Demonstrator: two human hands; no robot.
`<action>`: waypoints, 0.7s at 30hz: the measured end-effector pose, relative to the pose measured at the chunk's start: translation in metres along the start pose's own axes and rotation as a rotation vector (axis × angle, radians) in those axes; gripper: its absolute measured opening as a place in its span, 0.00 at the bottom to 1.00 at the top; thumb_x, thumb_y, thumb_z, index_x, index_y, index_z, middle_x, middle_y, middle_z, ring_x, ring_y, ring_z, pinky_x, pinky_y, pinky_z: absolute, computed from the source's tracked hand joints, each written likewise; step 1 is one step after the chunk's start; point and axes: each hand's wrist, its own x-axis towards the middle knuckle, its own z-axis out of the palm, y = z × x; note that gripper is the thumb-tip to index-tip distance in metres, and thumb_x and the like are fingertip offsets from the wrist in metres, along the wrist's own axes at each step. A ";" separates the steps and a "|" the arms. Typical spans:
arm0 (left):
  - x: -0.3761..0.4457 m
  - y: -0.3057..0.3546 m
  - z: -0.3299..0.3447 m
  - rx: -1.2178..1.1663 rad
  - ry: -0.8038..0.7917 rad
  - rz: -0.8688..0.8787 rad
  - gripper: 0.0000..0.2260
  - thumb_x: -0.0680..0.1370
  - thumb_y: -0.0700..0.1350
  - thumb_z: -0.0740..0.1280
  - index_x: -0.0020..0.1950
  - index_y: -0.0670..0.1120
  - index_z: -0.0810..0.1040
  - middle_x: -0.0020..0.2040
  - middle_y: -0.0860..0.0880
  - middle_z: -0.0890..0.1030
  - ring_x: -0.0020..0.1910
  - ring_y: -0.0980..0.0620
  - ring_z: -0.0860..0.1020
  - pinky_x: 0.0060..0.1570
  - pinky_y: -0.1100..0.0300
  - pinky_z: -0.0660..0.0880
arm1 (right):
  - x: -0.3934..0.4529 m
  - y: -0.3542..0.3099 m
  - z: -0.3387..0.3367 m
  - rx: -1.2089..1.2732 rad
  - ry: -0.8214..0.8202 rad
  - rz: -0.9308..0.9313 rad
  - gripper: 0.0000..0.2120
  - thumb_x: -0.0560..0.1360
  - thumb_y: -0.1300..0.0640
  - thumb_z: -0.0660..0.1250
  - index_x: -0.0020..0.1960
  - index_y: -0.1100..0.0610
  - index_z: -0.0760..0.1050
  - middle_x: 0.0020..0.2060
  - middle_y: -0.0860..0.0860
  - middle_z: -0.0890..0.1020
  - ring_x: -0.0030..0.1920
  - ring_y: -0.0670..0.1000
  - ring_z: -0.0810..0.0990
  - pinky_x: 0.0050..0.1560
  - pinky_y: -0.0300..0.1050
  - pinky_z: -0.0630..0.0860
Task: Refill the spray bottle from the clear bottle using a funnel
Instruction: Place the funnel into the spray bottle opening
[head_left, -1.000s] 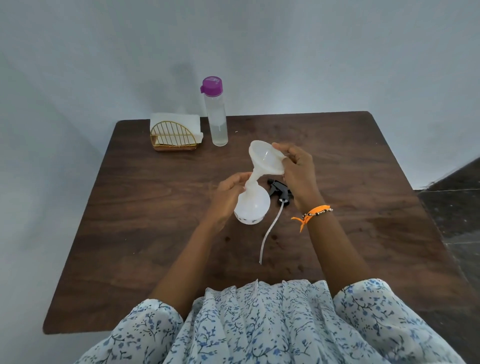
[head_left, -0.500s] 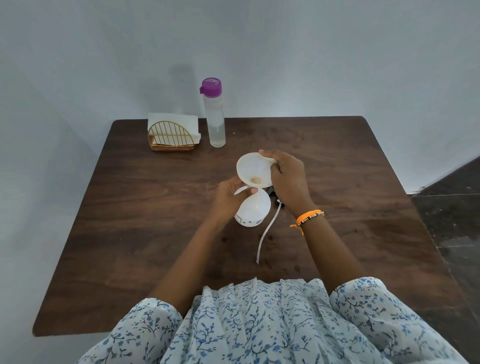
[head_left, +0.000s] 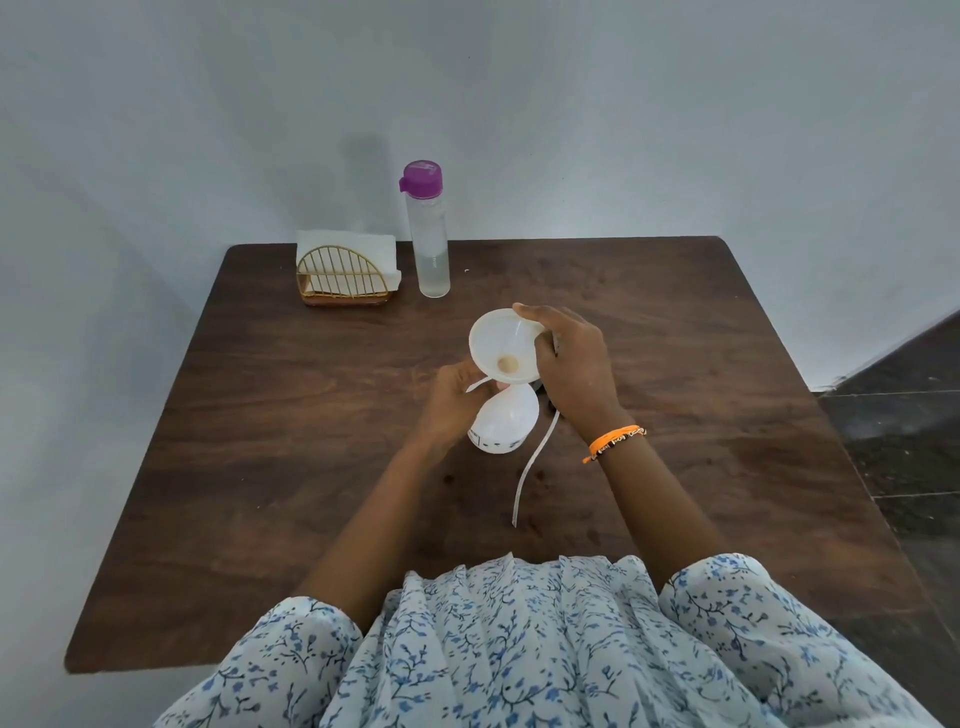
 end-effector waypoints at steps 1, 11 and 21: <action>-0.001 0.000 0.001 0.011 0.000 -0.001 0.12 0.76 0.38 0.69 0.60 0.42 0.80 0.56 0.45 0.82 0.56 0.50 0.80 0.54 0.57 0.79 | -0.001 0.000 0.000 0.001 0.000 -0.001 0.20 0.75 0.68 0.57 0.61 0.53 0.77 0.56 0.53 0.80 0.54 0.52 0.76 0.51 0.44 0.76; -0.005 0.007 -0.001 -0.043 -0.009 -0.033 0.15 0.77 0.35 0.65 0.63 0.41 0.76 0.60 0.46 0.79 0.61 0.49 0.76 0.57 0.57 0.75 | -0.001 0.004 -0.002 0.014 -0.031 -0.005 0.19 0.77 0.65 0.55 0.63 0.54 0.75 0.49 0.53 0.78 0.52 0.53 0.73 0.48 0.40 0.68; -0.001 0.009 -0.001 -0.046 0.064 -0.067 0.15 0.78 0.38 0.67 0.63 0.47 0.77 0.59 0.49 0.81 0.59 0.50 0.79 0.56 0.55 0.78 | 0.001 0.006 -0.005 0.046 -0.041 -0.016 0.17 0.79 0.58 0.56 0.65 0.55 0.73 0.53 0.53 0.78 0.54 0.52 0.74 0.56 0.48 0.73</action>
